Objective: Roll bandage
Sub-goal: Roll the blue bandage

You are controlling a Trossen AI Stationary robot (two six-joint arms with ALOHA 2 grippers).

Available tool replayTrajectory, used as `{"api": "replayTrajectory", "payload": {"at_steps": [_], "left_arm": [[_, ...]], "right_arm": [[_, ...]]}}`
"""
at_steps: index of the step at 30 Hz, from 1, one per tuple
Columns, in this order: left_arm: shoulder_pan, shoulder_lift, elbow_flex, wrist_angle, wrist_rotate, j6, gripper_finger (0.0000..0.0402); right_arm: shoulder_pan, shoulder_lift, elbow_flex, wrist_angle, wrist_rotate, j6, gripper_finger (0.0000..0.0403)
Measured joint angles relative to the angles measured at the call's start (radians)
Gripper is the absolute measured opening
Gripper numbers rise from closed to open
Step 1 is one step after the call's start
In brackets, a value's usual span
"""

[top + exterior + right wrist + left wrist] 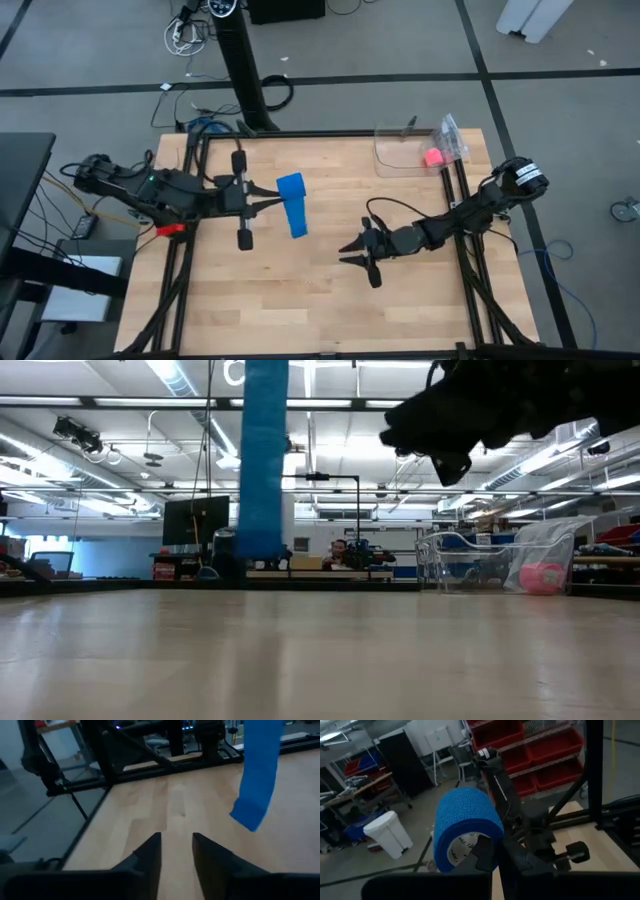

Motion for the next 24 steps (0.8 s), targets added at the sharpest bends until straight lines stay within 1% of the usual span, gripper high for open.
{"api": "replayTrajectory", "payload": {"at_steps": [5,10,11,13,16,18,21,24], "left_arm": [[-0.006,0.048,0.098,-0.059,-0.003,-0.001,0.0015],[-0.015,0.087,0.168,-0.09,-0.004,0.001,0.0015],[-0.018,0.092,0.175,-0.091,-0.004,0.007,0.0015],[-0.026,0.099,0.189,-0.091,-0.003,0.026,0.0015],[-0.032,0.101,0.2,-0.087,-0.003,0.045,0.0015],[-0.032,0.101,0.2,-0.084,-0.004,0.048,0.0015],[-0.031,0.102,0.2,-0.086,-0.004,0.048,0.0015],[-0.031,0.102,0.2,-0.084,-0.004,0.047,0.0015]], "right_arm": [[-0.047,0.108,0.017,0.119,-0.049,-0.039,0.0188],[-0.102,0.209,0.019,0.207,-0.057,-0.021,0.0228],[-0.113,0.226,0.019,0.219,-0.059,-0.016,0.0233],[-0.14,0.266,0.026,0.271,-0.103,-0.007,0.024],[-0.184,0.327,0.058,0.35,-0.215,0.025,0.0247],[-0.206,0.368,0.1,0.365,-0.282,0.045,0.0249],[-0.225,0.427,0.179,0.357,-0.331,0.044,0.0248],[-0.232,0.476,0.247,0.354,-0.355,0.045,0.0246]]}}
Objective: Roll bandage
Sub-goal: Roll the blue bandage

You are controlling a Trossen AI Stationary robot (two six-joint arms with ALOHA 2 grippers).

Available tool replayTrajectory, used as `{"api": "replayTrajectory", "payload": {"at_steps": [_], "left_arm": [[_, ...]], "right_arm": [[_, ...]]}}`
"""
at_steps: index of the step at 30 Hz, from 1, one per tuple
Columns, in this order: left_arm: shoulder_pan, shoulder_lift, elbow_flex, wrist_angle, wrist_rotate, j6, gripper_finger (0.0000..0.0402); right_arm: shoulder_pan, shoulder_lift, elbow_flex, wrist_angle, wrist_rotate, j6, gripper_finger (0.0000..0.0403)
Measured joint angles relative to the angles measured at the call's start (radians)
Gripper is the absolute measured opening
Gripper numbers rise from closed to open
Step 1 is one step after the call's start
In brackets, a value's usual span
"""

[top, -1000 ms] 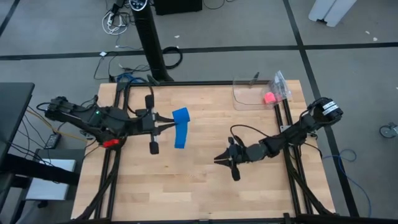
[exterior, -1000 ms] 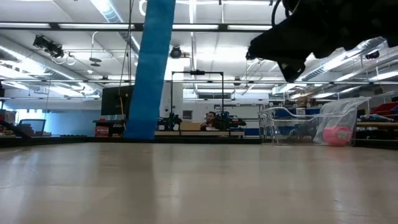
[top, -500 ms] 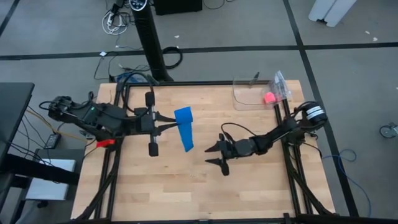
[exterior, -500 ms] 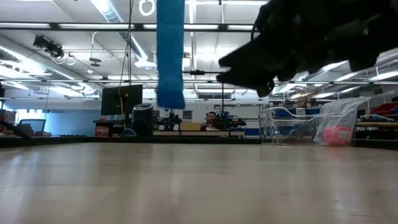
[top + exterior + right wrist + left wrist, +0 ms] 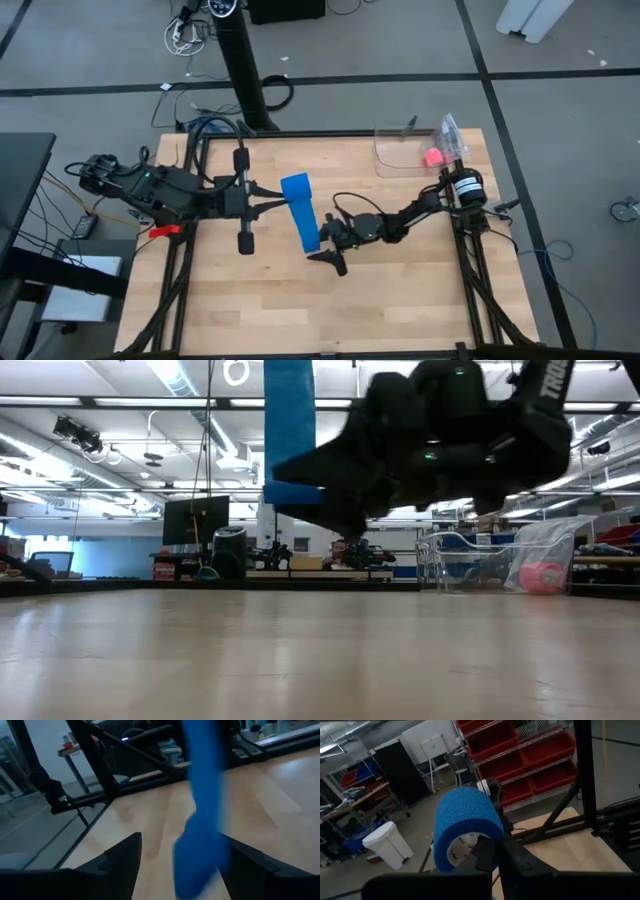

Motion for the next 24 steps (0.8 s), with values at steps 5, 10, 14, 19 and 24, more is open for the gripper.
{"api": "replayTrajectory", "payload": {"at_steps": [5,10,14,19,24], "left_arm": [[0.0,0.0,0.0,-0.003,-0.01,0.0,0.0015],[-0.017,-0.004,0.0,-0.002,-0.045,0.002,0.0015],[-0.037,-0.012,0.0,-0.002,-0.099,0.025,0.0015],[-0.046,-0.012,0.0,-0.004,-0.14,0.034,0.0015],[-0.046,-0.012,0.0,0.0,-0.145,0.041,0.0015]], "right_arm": [[0.009,0.033,0.048,-0.011,-0.049,0.013,0.0229],[0.056,0.033,0.026,-0.052,0.027,0.024,0.0145],[0.096,0.033,0.021,-0.039,0.081,0.014,0.0044],[0.149,0.019,0.02,-0.013,0.11,-0.025,0.0015],[0.166,0.015,0.02,-0.022,0.143,0.053,0.0024]]}}
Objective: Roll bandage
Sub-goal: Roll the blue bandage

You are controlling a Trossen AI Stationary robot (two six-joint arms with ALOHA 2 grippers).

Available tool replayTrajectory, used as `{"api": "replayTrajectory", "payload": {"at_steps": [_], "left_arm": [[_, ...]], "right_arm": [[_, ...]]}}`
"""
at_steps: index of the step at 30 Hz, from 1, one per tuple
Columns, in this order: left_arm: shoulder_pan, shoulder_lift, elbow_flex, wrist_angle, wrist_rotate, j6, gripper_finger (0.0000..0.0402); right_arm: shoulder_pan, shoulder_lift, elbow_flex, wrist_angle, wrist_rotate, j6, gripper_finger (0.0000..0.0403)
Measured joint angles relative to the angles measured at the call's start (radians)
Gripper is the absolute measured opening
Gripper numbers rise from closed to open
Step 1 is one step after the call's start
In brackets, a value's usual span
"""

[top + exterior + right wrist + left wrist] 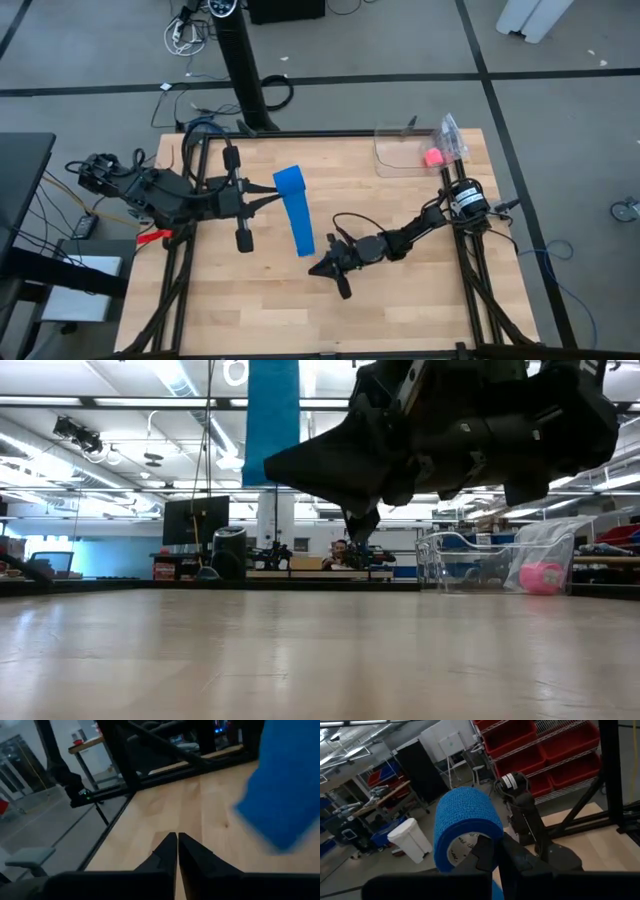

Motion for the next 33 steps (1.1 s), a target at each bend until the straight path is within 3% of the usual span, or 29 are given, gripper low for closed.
{"api": "replayTrajectory", "payload": {"at_steps": [16,19,23,33], "left_arm": [[-0.027,0.0,-0.001,-0.002,0.006,-0.02,0.0015],[-0.026,0.0,-0.001,-0.002,0.006,-0.023,0.0015],[-0.026,0.0,-0.001,-0.001,0.006,-0.023,0.0015],[-0.026,0.0,-0.001,-0.001,0.006,-0.023,0.0015]], "right_arm": [[-0.101,-0.002,-0.085,0.0,0.07,0.015,0.0233],[-0.136,-0.002,-0.1,0.072,0.045,0.007,0.0249],[-0.169,-0.002,-0.091,0.157,-0.064,-0.039,0.0254],[-0.199,-0.002,0.013,0.086,-0.205,-0.08,0.0249]]}}
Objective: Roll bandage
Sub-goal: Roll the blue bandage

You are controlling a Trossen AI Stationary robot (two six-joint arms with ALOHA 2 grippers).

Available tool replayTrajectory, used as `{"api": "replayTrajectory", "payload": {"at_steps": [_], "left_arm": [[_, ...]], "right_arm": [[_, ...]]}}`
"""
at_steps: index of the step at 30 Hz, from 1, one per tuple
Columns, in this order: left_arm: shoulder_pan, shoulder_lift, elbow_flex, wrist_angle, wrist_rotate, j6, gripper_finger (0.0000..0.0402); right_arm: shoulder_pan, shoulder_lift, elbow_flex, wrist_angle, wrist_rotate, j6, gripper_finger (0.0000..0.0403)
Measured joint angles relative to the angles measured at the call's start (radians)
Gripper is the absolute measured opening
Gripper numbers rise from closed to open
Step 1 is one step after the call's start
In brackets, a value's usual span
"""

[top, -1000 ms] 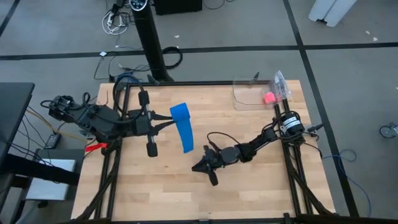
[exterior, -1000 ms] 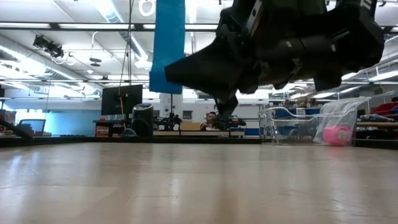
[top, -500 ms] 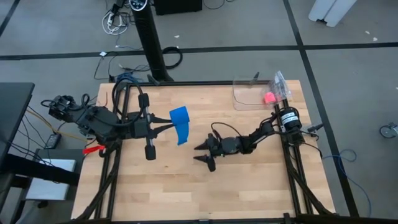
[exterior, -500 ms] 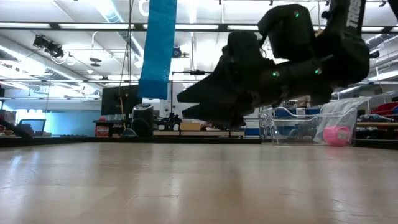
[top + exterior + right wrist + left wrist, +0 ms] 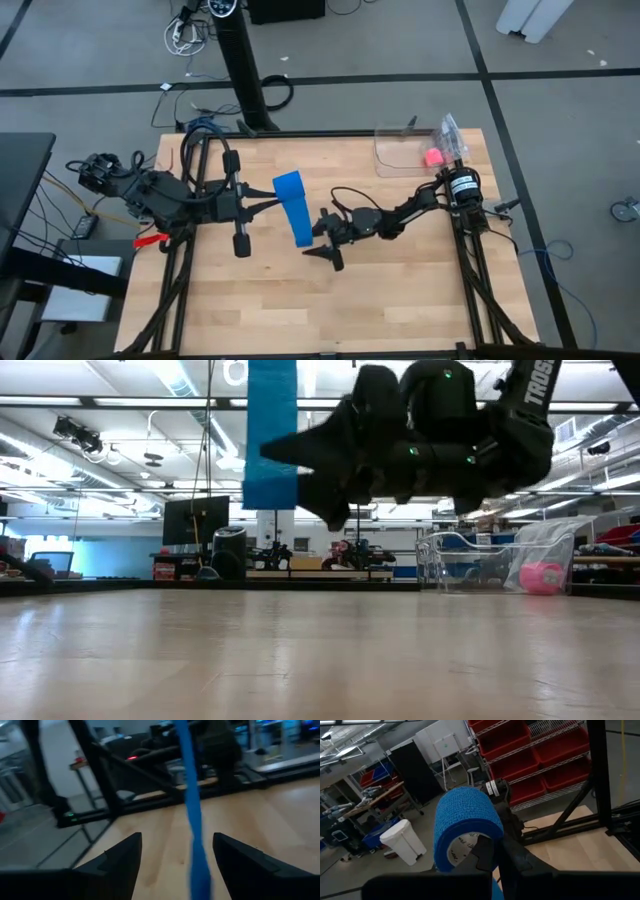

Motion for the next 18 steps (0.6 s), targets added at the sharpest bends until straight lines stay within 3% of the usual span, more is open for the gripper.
{"api": "replayTrajectory", "payload": {"at_steps": [5,8,13,18], "left_arm": [[0.0,0.0,0.0,0.0,-0.007,0.001,0.0015],[0.0,0.0,0.0,0.001,-0.014,0.001,0.0015],[-0.001,-0.005,-0.001,0.001,-0.015,0.005,0.0015],[-0.001,-0.005,-0.001,0.0,-0.018,0.005,0.0015]], "right_arm": [[0.017,0.0,0.053,-0.155,-0.036,0.0,0.0233],[0.04,0.0,0.05,-0.188,0.023,-0.001,0.0207],[0.062,0.0,0.048,-0.181,0.1,-0.008,0.0146],[0.065,0.0,0.048,-0.152,0.103,-0.009,0.007]]}}
